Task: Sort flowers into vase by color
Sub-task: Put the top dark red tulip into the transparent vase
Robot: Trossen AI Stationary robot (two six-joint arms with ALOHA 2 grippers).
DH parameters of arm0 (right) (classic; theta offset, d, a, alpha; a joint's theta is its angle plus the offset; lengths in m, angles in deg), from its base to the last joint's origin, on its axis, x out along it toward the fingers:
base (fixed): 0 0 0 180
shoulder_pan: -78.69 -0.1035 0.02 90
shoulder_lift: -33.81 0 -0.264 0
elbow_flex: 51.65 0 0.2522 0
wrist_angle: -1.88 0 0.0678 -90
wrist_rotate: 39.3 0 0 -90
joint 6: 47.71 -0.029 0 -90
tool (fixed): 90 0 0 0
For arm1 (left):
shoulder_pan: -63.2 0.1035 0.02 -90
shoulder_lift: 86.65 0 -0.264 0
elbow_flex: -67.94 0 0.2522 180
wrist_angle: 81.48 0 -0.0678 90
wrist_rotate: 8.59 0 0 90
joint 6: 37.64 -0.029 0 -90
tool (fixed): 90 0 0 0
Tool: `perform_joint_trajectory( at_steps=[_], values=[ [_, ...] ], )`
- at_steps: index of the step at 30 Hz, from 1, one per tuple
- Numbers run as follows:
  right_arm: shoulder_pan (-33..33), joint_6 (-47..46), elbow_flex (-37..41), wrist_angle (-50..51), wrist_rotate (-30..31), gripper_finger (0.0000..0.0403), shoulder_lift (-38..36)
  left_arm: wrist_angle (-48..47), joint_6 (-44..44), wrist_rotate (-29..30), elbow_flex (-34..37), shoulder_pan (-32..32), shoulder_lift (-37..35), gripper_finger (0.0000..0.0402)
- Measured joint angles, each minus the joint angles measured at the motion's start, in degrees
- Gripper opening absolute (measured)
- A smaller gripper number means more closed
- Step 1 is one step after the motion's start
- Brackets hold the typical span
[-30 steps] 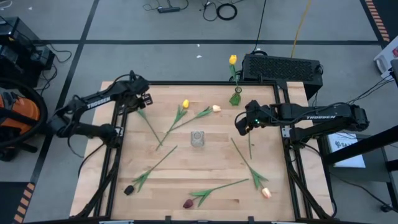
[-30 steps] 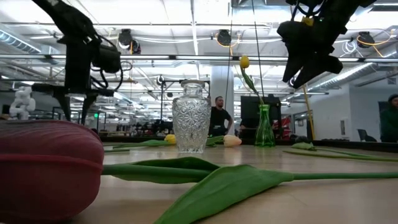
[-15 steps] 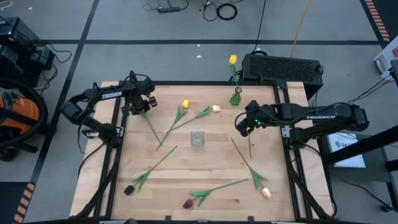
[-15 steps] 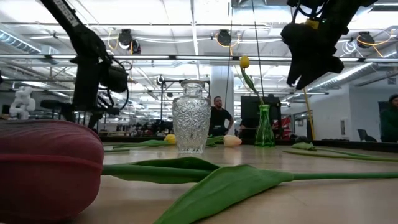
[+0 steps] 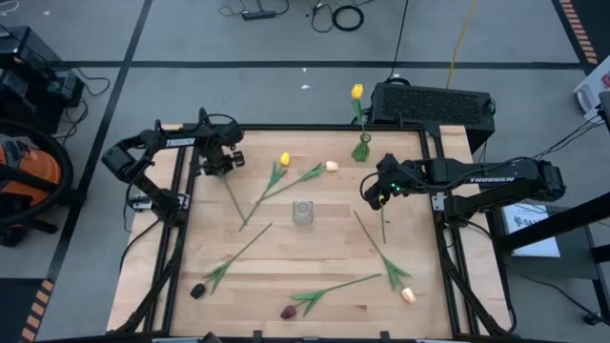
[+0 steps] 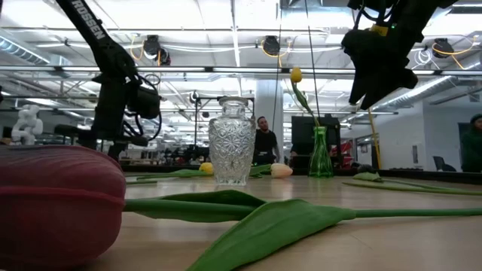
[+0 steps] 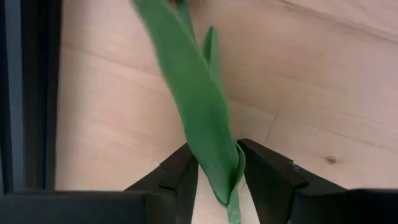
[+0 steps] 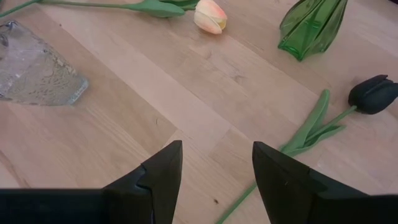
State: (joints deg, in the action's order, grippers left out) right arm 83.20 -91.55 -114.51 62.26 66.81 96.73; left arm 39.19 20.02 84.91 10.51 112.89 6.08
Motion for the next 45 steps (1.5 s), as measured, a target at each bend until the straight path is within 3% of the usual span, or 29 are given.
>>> perform_joint_trajectory(
  at_steps=[5,7,13,17,24,28,32,37,40,45],
  values=[
    [-0.02,-0.25,0.0,-0.01,0.0,0.0187,0.0,0.64,-3.63,1.02,-0.32,-0.11,-0.73,0.0029],
    [0.0,-0.21,0.0,0.01,0.0,0.0187,0.0,0.85,-4.24,1.26,-0.3,-0.11,-0.85,0.0014],
    [-0.13,-0.18,0.0,0.37,0.0,0.0187,0.0,2.02,-10.64,1.02,-0.28,-0.07,-1.12,0.0014],
    [-0.13,0.85,0.0,0.05,0.38,0.0187,0.0,3.19,-19.47,1.57,0.1,-1.49,-4.21,0.0008],
    [-0.13,3.04,0.0,-1.0,0.24,0.0187,0.0,5.3,-29.38,-0.22,-2.86,-4.88,-16.84,0.0005],
    [-0.13,5.37,0.0,-0.58,0.22,0.0187,0.0,5.67,-35.29,-5.87,-6.58,-6.65,-23.18,0.0004],
    [-0.13,4.36,0.0,-0.63,0.25,0.0187,0.0,11.88,-42.09,-13.1,-11.53,-10.72,-28.92,0.0004],
    [-0.11,2.44,0.0,-1.18,0.46,0.0187,0.0,19.78,-52.2,-12.45,-17.02,-16.7,-32.53,0.0004],
    [-0.11,1.18,0.0,-1.66,0.46,0.0187,0.0,24.15,-60.4,-15.81,-19.63,-19.51,-32.92,0.0004],
    [-0.11,-3.23,0.0,-1.83,0.48,0.0187,0.0,38.5,-57.97,-17.95,-20.5,-23.7,-32.25,0.0004]
  ],
)
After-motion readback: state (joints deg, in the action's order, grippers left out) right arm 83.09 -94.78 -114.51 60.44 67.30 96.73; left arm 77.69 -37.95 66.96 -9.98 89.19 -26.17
